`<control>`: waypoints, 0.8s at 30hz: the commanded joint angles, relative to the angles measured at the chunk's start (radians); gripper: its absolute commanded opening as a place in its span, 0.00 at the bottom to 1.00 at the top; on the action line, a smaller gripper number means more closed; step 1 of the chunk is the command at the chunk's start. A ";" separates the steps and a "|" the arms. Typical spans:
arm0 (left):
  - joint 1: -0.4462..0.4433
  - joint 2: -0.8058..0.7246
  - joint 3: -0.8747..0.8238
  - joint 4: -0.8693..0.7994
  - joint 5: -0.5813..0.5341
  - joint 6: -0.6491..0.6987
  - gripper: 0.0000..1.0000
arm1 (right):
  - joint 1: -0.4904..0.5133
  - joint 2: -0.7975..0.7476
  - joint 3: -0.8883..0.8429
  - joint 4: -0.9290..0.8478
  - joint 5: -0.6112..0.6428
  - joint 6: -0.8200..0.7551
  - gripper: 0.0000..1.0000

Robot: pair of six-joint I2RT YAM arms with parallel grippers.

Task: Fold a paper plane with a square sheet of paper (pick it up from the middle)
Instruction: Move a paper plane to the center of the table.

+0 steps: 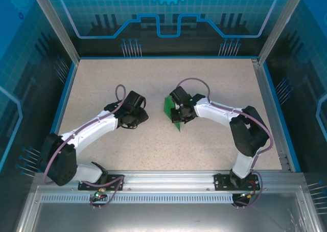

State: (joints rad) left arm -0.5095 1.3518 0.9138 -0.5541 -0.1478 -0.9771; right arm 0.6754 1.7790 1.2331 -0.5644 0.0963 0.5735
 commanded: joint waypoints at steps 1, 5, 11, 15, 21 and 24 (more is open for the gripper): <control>0.019 -0.039 -0.047 0.006 -0.058 -0.051 0.37 | 0.005 0.061 0.077 -0.153 0.140 0.053 0.04; 0.023 -0.041 -0.049 -0.005 -0.053 -0.051 0.37 | -0.007 0.152 0.181 -0.186 0.151 0.063 0.05; 0.024 -0.044 -0.061 -0.002 -0.045 -0.057 0.37 | -0.023 0.265 0.293 -0.207 0.127 0.078 0.06; 0.025 -0.041 -0.066 0.003 -0.043 -0.057 0.38 | -0.033 0.301 0.291 -0.195 0.114 0.096 0.08; 0.028 -0.024 -0.064 0.010 -0.033 -0.054 0.38 | -0.037 0.338 0.269 -0.181 0.097 0.112 0.10; 0.027 -0.017 -0.061 0.013 -0.029 -0.053 0.38 | -0.040 0.357 0.265 -0.192 0.106 0.116 0.14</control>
State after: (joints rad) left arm -0.4915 1.3251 0.8654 -0.5442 -0.1719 -1.0225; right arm 0.6460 2.0880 1.5009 -0.7246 0.2047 0.6693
